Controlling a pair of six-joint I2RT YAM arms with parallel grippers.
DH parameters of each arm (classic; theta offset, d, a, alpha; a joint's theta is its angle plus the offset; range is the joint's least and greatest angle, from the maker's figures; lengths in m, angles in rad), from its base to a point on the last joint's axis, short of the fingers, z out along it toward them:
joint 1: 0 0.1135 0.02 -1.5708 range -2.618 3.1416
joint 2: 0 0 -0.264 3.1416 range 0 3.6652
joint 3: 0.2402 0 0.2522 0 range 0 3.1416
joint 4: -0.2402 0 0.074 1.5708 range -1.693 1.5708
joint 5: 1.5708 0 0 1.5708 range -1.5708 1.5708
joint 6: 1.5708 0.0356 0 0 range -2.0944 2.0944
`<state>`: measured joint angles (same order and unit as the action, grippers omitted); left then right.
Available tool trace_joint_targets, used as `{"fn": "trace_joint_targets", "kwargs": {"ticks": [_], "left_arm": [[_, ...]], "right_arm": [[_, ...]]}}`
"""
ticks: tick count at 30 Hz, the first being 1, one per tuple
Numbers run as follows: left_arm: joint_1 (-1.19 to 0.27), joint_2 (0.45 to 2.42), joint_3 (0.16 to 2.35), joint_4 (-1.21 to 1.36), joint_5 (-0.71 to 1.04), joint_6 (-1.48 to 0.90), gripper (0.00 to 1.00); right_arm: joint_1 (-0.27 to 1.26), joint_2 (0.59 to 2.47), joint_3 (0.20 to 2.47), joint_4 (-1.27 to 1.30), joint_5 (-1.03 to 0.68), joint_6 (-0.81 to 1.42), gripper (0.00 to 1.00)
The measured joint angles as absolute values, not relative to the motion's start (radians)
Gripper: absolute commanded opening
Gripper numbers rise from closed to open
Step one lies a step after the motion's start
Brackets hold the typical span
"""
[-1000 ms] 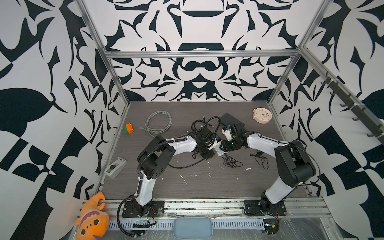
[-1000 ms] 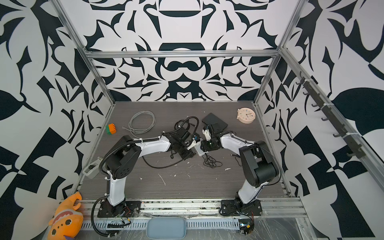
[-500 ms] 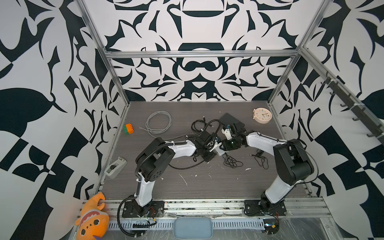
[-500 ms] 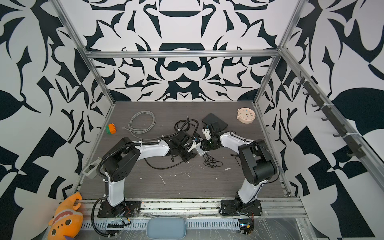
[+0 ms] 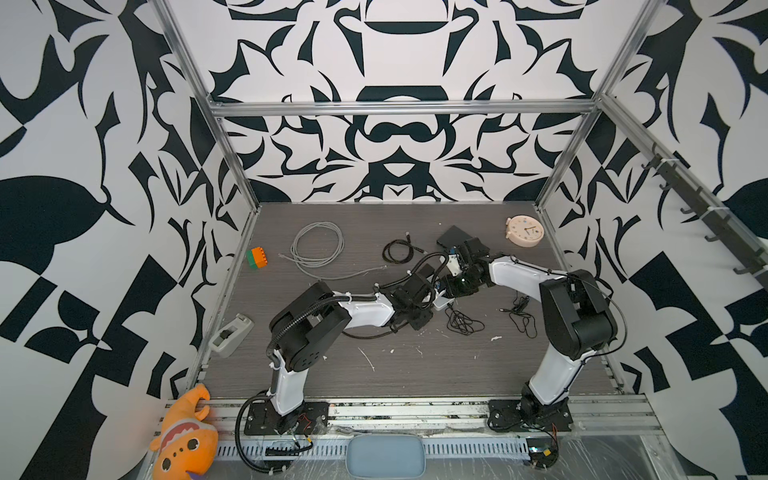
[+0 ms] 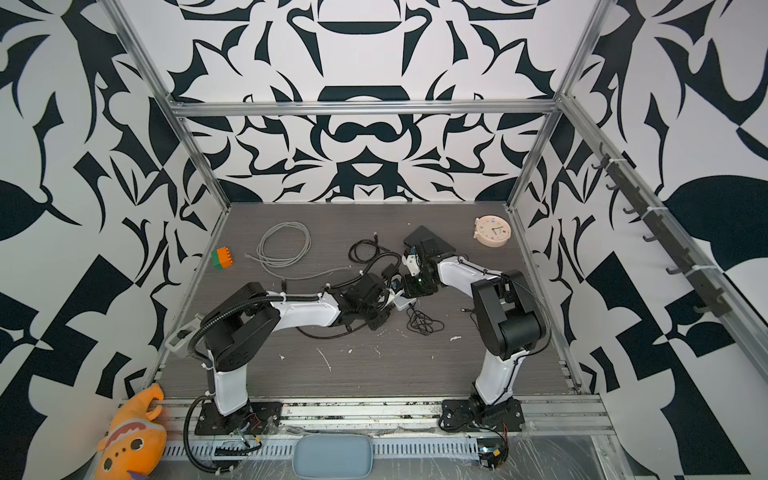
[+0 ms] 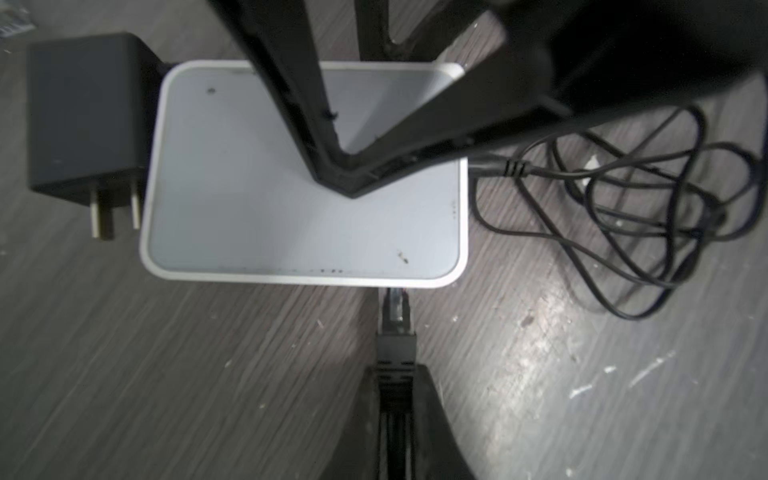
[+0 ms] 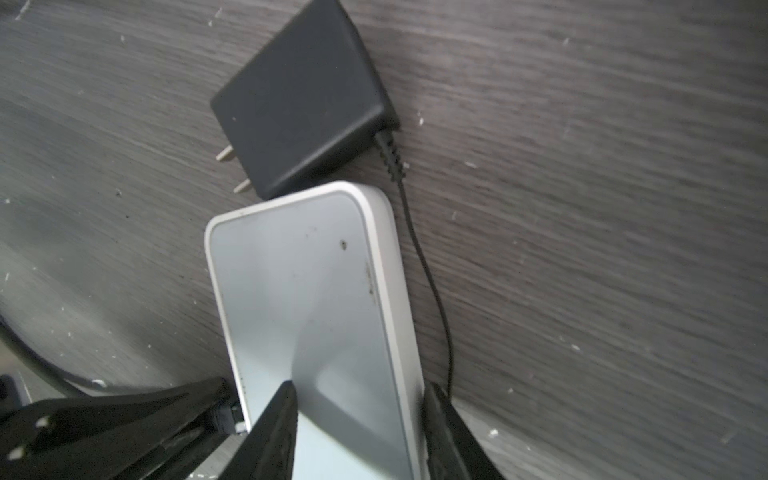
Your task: Insert the plug into the switch port
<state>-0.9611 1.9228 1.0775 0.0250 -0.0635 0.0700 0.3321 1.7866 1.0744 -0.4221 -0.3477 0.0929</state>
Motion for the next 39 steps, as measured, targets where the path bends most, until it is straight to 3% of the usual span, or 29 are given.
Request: {"fn": "trace_joint_targets", "kwargs": {"ticks": [22,39], "left_arm": [[-0.947,1.897,0.976,0.183,-0.037,0.052,0.0],[-0.91,1.881,0.961,0.178,0.043,0.049,0.02]], "right_arm": [[0.323,1.782,1.023,-0.339,-0.411,0.171,0.43],[0.388,1.709,0.915,-0.202,-0.316,0.266,0.45]]}}
